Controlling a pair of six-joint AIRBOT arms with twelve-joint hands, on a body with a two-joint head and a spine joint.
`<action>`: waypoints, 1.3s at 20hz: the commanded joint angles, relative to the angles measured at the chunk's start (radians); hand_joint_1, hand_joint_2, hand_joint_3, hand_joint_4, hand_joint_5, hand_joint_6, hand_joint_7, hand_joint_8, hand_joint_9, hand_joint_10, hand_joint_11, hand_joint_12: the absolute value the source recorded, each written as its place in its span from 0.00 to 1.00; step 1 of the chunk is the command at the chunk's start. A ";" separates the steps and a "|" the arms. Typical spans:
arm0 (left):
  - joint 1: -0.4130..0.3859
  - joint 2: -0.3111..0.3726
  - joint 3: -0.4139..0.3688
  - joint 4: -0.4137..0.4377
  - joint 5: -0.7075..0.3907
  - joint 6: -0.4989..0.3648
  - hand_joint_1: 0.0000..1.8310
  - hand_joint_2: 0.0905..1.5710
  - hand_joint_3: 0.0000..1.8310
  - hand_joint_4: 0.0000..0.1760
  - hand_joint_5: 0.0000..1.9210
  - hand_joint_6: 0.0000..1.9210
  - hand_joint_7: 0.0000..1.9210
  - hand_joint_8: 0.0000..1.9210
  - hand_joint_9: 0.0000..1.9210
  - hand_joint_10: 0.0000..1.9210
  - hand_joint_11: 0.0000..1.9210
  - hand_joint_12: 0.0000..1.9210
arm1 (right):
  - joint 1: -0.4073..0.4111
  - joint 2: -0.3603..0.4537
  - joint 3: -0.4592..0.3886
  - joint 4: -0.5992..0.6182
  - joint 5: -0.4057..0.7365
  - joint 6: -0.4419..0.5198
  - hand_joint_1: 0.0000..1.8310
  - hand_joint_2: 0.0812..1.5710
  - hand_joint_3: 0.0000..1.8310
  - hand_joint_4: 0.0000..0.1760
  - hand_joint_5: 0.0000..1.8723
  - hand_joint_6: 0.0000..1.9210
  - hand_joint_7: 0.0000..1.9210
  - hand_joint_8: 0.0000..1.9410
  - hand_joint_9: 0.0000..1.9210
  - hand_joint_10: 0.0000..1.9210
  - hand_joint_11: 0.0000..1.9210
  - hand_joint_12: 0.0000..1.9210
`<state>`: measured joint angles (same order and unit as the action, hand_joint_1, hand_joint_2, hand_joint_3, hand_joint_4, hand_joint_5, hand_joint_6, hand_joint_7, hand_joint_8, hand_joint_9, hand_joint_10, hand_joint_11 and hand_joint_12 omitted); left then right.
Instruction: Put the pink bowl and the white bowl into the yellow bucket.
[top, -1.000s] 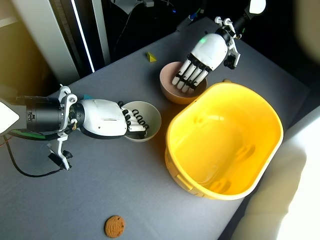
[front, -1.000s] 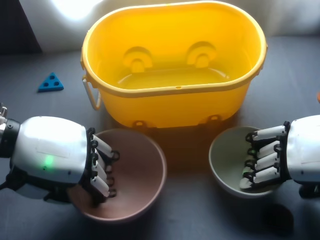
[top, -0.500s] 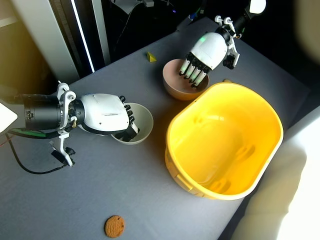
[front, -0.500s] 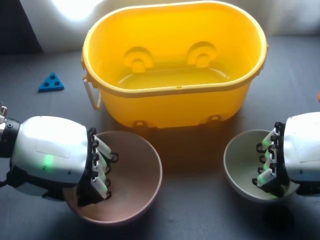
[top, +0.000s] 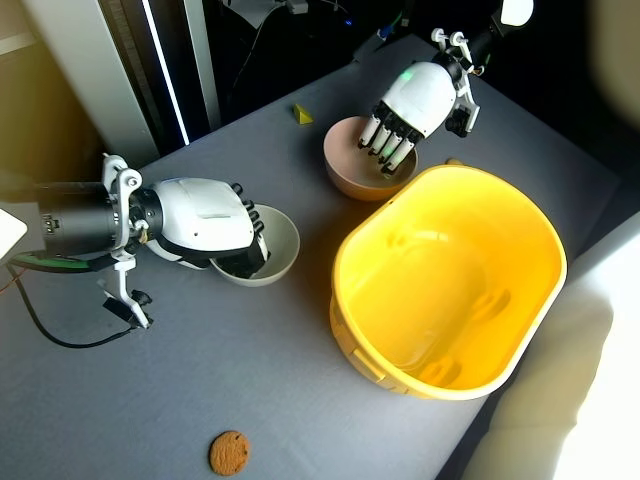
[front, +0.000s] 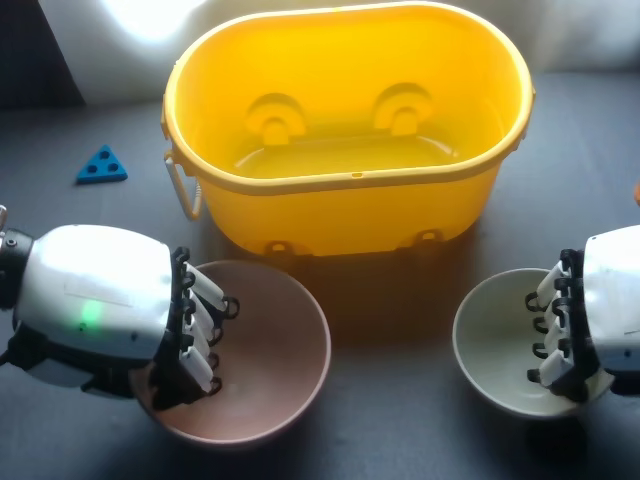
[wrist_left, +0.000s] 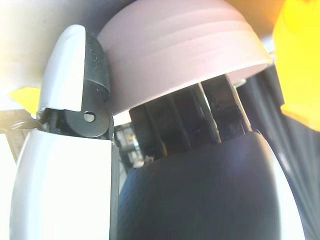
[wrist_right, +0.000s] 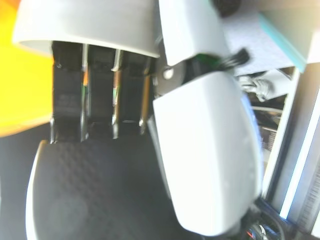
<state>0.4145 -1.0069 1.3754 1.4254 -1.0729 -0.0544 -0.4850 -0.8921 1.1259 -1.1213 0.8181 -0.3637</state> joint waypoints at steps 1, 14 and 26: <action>-0.013 0.017 0.000 -0.064 -0.074 -0.003 0.74 0.71 0.00 0.00 0.46 0.62 0.49 0.55 0.42 0.63 0.29 0.48 | 0.019 0.016 0.003 0.053 0.104 -0.001 0.76 0.64 0.00 0.00 0.56 0.43 0.60 0.34 0.59 0.44 0.50 0.50; -0.129 0.036 0.080 -0.124 -0.221 -0.158 0.74 0.72 0.00 0.00 0.43 0.67 0.48 0.56 0.41 0.64 0.28 0.52 | 0.136 0.067 0.004 0.037 0.250 0.012 0.76 0.65 0.00 0.00 0.56 0.43 0.59 0.37 0.56 0.49 0.48 0.54; -0.192 0.075 0.111 -0.238 -0.315 -0.248 0.74 0.72 0.00 0.00 0.44 0.64 0.49 0.55 0.42 0.64 0.29 0.51 | 0.236 0.075 0.016 0.034 0.265 -0.076 0.76 0.65 0.00 0.00 0.56 0.44 0.59 0.37 0.56 0.48 0.49 0.52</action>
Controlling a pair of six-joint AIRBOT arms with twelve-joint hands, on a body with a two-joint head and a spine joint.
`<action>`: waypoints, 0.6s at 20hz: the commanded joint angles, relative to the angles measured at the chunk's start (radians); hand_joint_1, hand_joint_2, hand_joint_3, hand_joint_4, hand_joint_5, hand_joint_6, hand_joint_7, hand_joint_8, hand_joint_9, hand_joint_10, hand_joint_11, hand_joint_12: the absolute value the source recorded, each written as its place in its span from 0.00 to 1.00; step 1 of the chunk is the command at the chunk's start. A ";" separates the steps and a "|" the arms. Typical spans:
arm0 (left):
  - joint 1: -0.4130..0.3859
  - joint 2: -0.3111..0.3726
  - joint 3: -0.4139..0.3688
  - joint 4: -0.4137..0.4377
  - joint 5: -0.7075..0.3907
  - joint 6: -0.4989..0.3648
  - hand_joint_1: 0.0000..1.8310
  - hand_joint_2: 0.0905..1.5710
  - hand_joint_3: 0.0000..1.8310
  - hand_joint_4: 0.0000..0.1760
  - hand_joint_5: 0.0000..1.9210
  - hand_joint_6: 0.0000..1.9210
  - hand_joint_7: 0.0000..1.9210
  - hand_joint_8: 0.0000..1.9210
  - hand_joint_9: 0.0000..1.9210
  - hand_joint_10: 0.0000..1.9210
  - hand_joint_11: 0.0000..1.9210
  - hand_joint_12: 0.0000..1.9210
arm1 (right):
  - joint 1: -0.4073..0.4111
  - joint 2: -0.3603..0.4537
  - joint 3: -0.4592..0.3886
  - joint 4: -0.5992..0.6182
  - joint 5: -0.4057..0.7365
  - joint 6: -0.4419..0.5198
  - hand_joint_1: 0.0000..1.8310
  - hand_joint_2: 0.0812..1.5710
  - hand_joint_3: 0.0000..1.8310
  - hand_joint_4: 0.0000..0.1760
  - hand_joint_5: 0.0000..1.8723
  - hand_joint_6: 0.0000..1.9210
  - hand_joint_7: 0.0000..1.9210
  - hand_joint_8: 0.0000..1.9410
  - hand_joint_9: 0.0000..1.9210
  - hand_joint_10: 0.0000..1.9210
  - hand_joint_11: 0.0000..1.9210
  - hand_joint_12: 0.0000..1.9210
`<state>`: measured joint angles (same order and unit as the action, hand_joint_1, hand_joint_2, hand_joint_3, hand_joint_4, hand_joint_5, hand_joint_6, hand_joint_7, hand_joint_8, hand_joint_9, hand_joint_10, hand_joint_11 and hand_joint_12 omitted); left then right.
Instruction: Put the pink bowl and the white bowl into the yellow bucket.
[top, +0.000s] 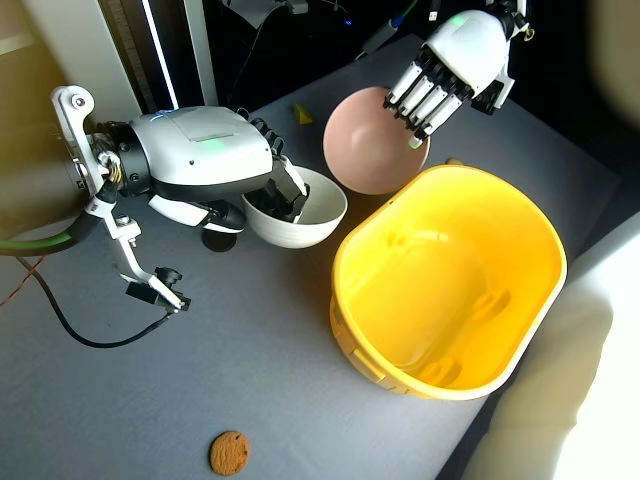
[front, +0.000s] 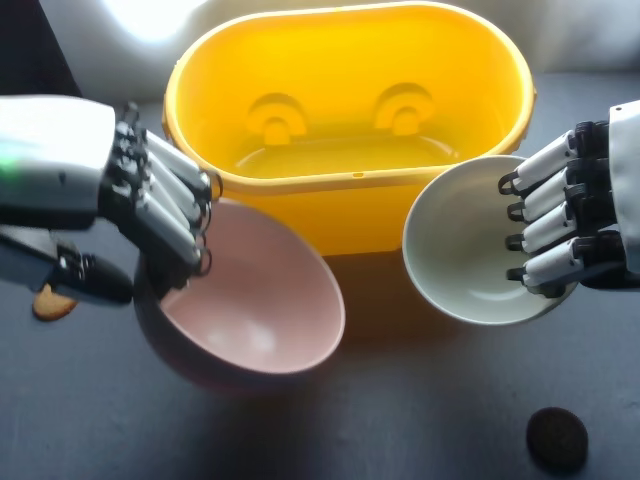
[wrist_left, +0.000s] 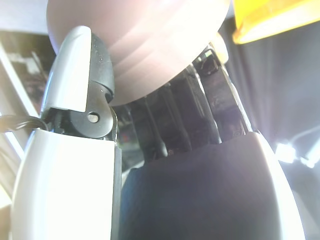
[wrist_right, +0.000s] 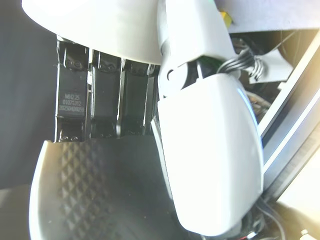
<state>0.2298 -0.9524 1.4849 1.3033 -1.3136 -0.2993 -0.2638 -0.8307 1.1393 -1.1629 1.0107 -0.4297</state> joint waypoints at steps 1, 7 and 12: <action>-0.019 0.022 0.008 -0.127 -0.084 -0.014 0.74 0.72 0.00 0.00 0.43 0.64 0.49 0.54 0.42 0.64 0.28 0.51 | 0.017 0.013 0.004 0.075 0.072 -0.018 0.76 0.65 0.00 0.00 0.56 0.44 0.59 0.36 0.57 0.48 0.49 0.52; -0.059 0.026 0.025 -0.139 -0.114 -0.035 0.74 0.73 0.00 0.00 0.40 0.69 0.46 0.56 0.44 0.64 0.34 0.51 | 0.024 0.012 0.003 0.084 0.088 -0.124 0.76 0.65 0.00 0.00 0.56 0.43 0.59 0.36 0.57 0.46 0.48 0.52; -0.092 0.021 0.051 -0.157 -0.126 -0.056 0.75 0.71 0.00 0.00 0.43 0.63 0.51 0.53 0.44 0.61 0.31 0.50 | 0.026 0.011 -0.009 0.073 0.111 -0.189 0.76 0.65 0.00 0.00 0.55 0.44 0.59 0.38 0.57 0.46 0.48 0.52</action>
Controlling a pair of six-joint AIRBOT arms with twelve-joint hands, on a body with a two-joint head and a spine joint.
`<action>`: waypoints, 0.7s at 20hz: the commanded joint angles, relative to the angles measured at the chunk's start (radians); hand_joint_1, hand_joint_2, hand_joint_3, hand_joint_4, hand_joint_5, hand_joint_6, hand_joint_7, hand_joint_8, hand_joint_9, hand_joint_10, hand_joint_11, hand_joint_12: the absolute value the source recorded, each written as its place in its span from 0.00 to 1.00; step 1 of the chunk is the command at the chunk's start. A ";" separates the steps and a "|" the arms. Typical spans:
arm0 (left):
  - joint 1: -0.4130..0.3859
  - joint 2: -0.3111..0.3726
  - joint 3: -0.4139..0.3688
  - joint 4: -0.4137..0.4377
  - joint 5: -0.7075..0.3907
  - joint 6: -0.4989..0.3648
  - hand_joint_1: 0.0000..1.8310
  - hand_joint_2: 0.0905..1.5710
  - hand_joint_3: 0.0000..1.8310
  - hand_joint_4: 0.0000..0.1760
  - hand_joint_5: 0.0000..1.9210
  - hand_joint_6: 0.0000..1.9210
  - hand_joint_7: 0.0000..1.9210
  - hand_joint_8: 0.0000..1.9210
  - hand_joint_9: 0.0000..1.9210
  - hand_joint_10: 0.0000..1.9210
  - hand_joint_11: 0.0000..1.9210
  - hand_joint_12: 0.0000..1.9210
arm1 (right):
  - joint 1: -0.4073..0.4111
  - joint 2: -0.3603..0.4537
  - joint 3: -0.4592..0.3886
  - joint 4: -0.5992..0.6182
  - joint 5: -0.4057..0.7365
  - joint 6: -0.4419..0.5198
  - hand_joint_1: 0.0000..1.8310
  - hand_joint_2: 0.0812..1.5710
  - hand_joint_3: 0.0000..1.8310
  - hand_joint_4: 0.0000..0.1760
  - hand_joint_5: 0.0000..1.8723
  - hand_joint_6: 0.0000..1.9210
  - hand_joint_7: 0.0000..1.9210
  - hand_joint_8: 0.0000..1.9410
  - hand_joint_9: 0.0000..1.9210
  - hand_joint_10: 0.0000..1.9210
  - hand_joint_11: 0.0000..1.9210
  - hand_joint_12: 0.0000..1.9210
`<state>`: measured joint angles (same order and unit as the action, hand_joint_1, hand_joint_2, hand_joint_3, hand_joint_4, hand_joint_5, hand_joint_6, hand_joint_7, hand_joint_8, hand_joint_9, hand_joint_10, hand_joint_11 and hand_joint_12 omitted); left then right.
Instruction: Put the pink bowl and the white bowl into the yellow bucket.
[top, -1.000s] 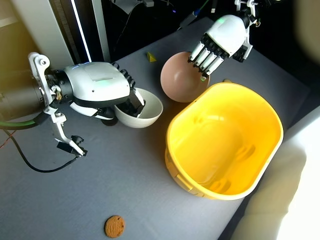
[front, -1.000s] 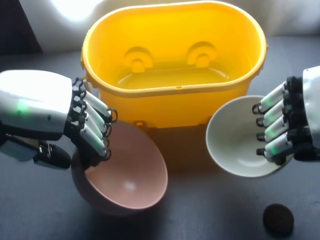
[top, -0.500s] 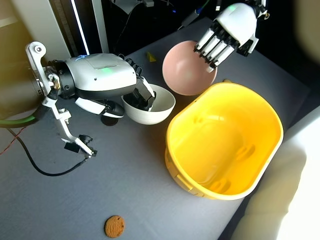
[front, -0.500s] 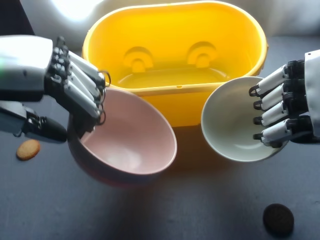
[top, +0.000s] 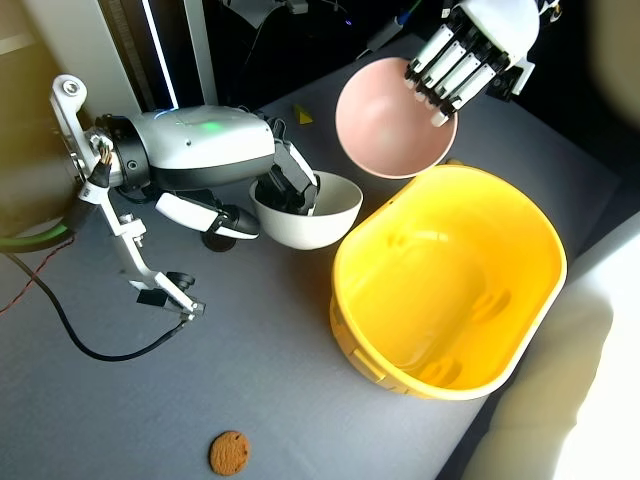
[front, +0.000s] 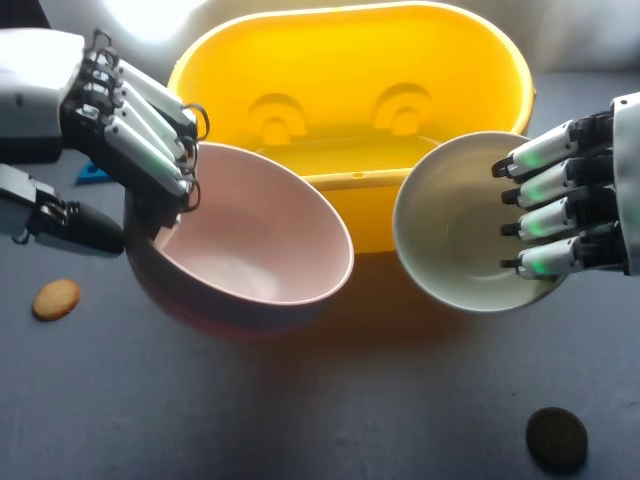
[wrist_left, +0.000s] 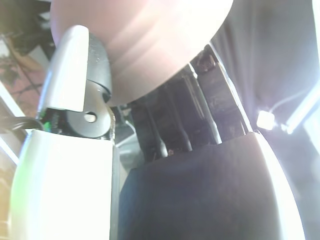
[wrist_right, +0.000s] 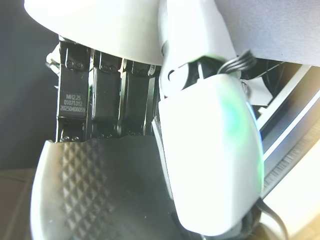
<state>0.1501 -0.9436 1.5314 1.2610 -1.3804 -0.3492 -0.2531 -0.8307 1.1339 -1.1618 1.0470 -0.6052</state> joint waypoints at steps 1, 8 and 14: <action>-0.019 0.011 0.008 -0.117 -0.060 -0.009 0.75 0.72 0.00 0.00 0.42 0.64 0.50 0.54 0.43 0.63 0.30 0.51 | 0.018 0.011 -0.009 0.070 0.075 -0.018 0.76 0.65 0.00 0.00 0.55 0.44 0.59 0.36 0.58 0.46 0.49 0.52; -0.082 -0.009 0.052 -0.132 -0.058 -0.040 0.74 0.72 0.00 0.00 0.42 0.65 0.51 0.54 0.42 0.65 0.28 0.51 | 0.056 0.009 -0.026 0.082 0.063 -0.067 0.76 0.65 0.00 0.00 0.55 0.44 0.58 0.38 0.57 0.47 0.48 0.52; -0.120 -0.021 0.072 -0.132 -0.026 -0.046 0.74 0.72 0.00 0.00 0.42 0.65 0.50 0.55 0.41 0.66 0.28 0.53 | 0.059 -0.012 -0.014 0.167 0.053 -0.245 0.76 0.65 0.00 0.00 0.56 0.43 0.59 0.36 0.58 0.47 0.48 0.53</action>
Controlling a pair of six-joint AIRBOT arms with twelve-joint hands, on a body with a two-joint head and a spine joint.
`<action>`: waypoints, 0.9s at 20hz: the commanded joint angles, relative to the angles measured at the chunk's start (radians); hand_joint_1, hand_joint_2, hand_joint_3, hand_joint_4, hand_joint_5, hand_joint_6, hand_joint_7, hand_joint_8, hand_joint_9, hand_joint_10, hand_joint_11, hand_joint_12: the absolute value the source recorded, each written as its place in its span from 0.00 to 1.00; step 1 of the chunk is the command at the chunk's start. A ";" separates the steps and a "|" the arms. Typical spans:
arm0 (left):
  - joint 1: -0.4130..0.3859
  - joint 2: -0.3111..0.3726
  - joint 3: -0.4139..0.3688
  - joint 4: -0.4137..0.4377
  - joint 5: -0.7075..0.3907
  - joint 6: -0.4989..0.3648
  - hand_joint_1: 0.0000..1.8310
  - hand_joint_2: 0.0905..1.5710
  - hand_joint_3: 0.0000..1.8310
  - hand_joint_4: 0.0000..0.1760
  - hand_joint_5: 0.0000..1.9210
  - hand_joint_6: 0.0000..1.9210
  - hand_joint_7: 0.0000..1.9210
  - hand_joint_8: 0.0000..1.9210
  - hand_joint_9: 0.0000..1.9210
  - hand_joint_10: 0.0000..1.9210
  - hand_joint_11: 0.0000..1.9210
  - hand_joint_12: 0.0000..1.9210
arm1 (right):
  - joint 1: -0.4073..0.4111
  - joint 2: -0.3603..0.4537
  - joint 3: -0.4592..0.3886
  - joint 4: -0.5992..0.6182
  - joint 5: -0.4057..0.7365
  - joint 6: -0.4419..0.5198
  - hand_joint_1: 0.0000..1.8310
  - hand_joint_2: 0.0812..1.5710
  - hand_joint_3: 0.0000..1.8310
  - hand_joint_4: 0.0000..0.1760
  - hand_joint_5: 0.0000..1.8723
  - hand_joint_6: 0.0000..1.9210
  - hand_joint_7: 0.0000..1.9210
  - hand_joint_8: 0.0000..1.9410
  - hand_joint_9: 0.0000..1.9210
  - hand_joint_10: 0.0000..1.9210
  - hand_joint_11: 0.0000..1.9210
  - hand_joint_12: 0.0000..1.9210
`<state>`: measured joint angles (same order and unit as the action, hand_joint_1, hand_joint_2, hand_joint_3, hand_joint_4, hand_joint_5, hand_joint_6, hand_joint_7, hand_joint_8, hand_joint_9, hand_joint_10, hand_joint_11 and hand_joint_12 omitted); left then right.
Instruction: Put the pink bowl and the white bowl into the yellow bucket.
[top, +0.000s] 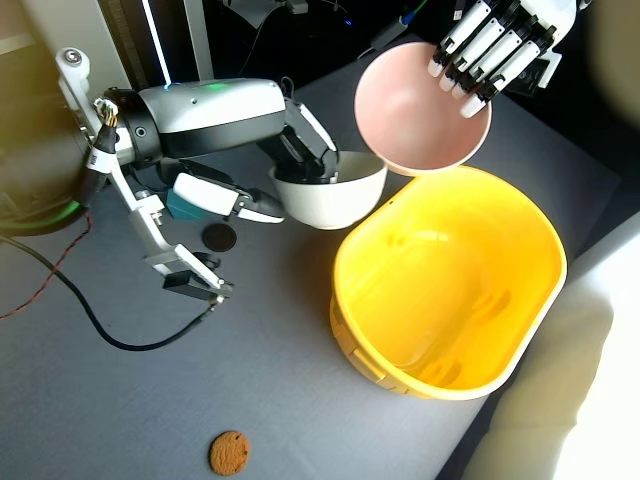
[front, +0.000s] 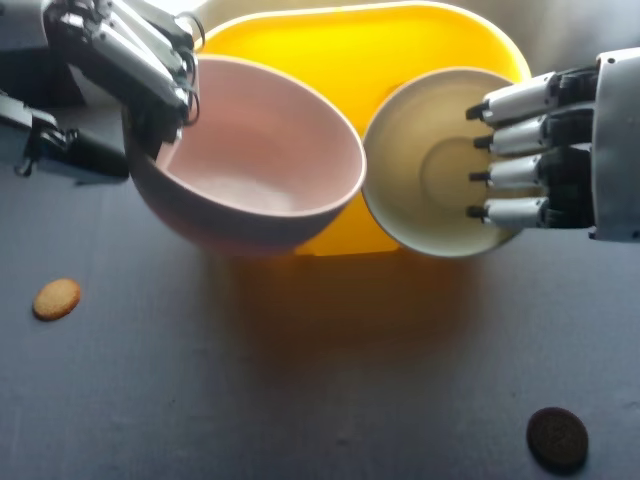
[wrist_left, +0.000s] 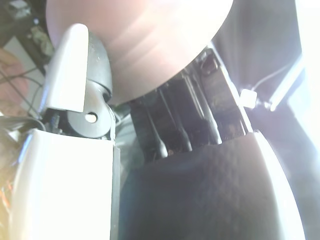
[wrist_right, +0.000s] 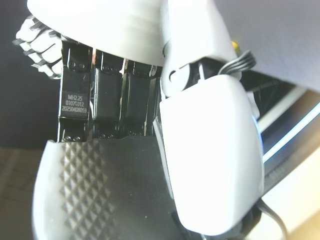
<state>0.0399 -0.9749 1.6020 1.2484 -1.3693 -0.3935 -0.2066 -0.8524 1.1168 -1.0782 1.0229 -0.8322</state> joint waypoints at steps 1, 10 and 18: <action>-0.020 0.003 0.009 -0.120 -0.031 -0.002 0.74 0.72 0.00 0.00 0.42 0.65 0.51 0.53 0.41 0.65 0.28 0.52 | 0.012 0.007 0.005 0.095 0.076 -0.042 0.76 0.65 0.00 0.00 0.57 0.43 0.58 0.36 0.57 0.47 0.48 0.53; -0.044 -0.106 0.134 -0.104 0.010 0.020 0.74 0.72 0.00 0.00 0.43 0.65 0.50 0.54 0.41 0.64 0.27 0.53 | -0.017 -0.009 0.006 0.235 0.066 -0.262 0.76 0.65 0.00 0.00 0.56 0.44 0.57 0.39 0.56 0.48 0.48 0.54; -0.020 -0.248 0.292 -0.094 0.022 0.034 0.75 0.69 0.00 0.00 0.46 0.55 0.54 0.56 0.46 0.55 0.34 0.48 | -0.044 -0.016 0.006 0.297 0.086 -0.295 0.76 0.64 0.00 0.00 0.58 0.38 0.59 0.37 0.57 0.48 0.48 0.55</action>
<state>0.0288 -1.2449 1.9011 1.2663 -1.2995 -0.3630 -0.2611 -0.8772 1.1225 -0.8494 1.0069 -1.1019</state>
